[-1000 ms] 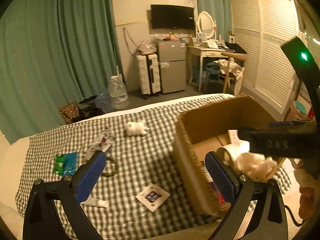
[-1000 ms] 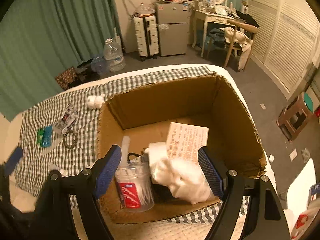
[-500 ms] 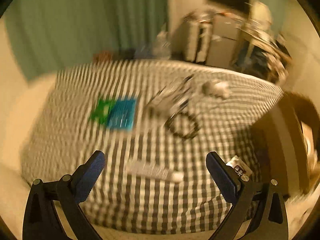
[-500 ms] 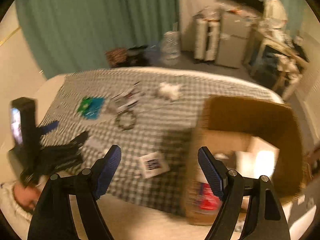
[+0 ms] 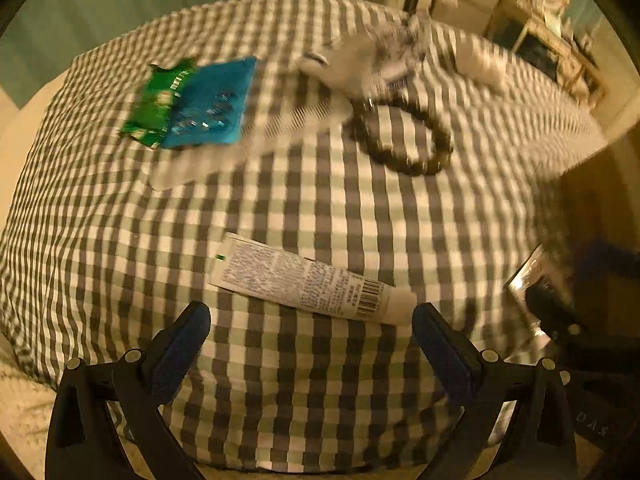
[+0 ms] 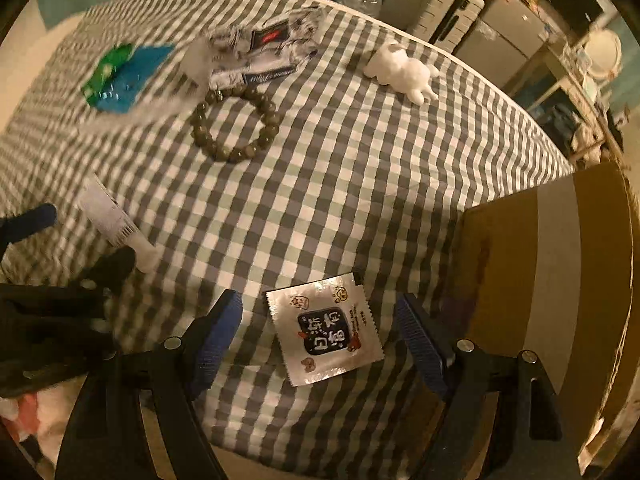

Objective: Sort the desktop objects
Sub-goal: 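Grasp the white toothpaste tube with left tool while right tool grasps black-white sachet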

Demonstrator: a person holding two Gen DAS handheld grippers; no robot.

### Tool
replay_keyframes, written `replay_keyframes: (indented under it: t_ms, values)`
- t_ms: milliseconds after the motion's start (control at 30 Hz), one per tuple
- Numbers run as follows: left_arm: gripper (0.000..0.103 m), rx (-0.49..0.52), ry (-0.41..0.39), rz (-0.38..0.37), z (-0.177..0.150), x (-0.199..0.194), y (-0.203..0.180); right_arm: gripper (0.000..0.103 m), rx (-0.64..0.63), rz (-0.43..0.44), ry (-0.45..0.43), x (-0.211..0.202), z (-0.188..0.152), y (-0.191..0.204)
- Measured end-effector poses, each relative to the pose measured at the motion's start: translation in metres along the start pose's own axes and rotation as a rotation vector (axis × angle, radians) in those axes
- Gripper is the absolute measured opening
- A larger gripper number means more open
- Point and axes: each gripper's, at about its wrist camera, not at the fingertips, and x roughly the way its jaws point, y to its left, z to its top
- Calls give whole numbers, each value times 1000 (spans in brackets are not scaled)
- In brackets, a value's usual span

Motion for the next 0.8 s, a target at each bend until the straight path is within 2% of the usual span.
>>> replay_keyframes:
  t_ms: [67,200,400,567,600,667,700,733,800]
  values:
    - [103,19,5,16,0,3,-4,79,-26,-28,6,6,-2,1]
    - [103,-6,15,-22,0,6,0,79,35,37,61,22,-4,-12]
    - [103,-112,98,-55,4,30,15,77,101,88,141,42,-5,-28]
    - [96,-132,65,-83,6,31,16,76,77,84,132,43,-3,-27]
    - [89,-131,58,-82,4,30,16,76,77,90,134,43,-3,-27]
    - [73,-139,35,-90,2,26,18,62,75,129,132,42,-4,-28]
    - [59,-147,23,-88,0,23,20,57,70,149,118,39,-4,-28]
    - [48,-155,10,-97,-1,21,22,45,62,152,106,37,-5,-27]
    - [41,-163,-1,-118,-4,19,24,41,43,139,93,32,-6,-24]
